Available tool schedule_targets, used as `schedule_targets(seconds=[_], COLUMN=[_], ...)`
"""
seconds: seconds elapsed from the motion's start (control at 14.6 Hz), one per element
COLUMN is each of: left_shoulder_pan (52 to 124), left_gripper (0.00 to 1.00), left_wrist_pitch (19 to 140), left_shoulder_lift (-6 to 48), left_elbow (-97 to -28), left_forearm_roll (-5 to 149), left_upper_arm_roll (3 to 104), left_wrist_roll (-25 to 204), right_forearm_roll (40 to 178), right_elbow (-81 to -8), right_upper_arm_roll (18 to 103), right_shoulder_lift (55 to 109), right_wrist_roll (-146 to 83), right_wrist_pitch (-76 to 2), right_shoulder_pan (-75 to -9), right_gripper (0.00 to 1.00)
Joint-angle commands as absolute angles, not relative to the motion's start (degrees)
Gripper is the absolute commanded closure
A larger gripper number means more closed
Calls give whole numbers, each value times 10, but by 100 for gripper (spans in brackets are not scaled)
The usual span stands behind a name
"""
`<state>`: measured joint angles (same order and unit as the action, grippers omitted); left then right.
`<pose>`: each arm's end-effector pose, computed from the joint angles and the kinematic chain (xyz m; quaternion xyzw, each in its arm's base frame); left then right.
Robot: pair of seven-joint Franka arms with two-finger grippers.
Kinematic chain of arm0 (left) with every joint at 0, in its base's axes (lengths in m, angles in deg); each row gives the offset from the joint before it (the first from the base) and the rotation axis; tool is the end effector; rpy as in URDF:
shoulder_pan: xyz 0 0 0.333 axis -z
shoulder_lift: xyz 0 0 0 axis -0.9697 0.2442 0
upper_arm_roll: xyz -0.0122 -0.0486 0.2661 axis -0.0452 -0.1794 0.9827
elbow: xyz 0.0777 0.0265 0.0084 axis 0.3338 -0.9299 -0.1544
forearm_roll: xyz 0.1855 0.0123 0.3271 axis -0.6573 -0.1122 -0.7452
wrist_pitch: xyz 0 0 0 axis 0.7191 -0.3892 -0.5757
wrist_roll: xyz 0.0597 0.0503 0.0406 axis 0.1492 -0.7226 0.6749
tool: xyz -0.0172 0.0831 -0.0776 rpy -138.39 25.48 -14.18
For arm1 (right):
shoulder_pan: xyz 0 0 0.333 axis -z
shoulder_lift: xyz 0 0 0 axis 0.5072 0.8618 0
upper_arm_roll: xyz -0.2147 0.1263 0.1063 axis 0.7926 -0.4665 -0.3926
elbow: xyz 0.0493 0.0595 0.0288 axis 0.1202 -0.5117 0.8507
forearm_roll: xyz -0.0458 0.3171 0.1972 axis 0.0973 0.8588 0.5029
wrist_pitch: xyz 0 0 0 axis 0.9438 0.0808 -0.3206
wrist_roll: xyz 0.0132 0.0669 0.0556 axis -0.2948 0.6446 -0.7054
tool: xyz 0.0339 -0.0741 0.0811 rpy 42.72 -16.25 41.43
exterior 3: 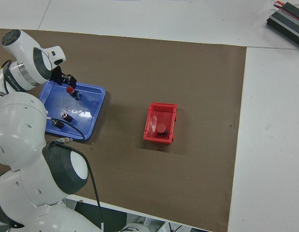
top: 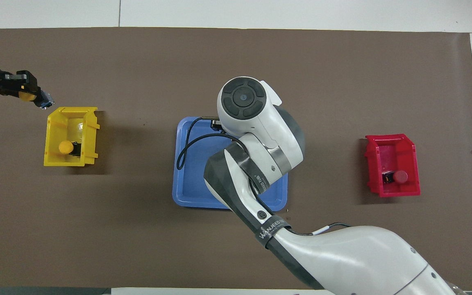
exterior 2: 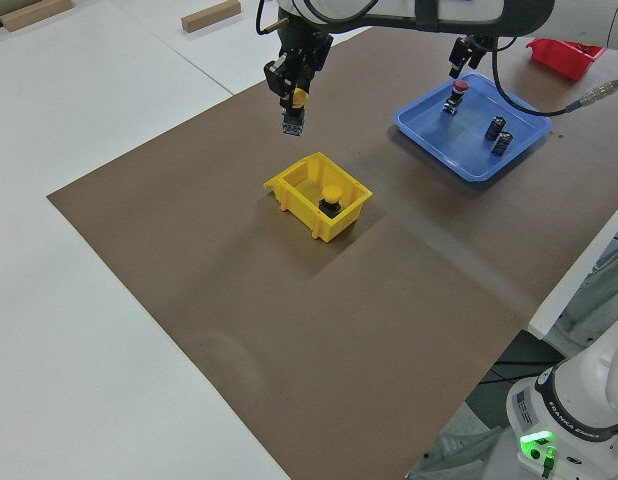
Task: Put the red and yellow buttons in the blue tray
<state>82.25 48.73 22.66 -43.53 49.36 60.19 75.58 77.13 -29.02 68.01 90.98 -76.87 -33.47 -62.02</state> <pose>0.6096 -0.0367 0.4751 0.9989 -0.0079 0.0424 0.0208 0.5559 0.3353 0.3755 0.9987 -0.0461 0.0206 0.0001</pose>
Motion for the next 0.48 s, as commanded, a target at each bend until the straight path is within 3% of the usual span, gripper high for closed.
schedule_targets(seconds=[0.0,0.41], left_shoulder_pan=[901,1055], left_gripper=[99,99], left_wrist_pitch=[524,574], left_shoulder_lift=[244,331], left_elbow=[-422,-392], left_forearm_roll=[507,528], left_upper_arm_roll=[602,606], left_wrist_roll=[843,1044], right_forearm_roll=[775,780], right_elbow=[-385,-647], right_upper_arm_roll=[674,675], right_shoulder_lift=[792,579], right_wrist_roll=[-665,-418], right_wrist_pitch=[-283,-324], right_shoulder_pan=[-536,-373], right_gripper=[23,23])
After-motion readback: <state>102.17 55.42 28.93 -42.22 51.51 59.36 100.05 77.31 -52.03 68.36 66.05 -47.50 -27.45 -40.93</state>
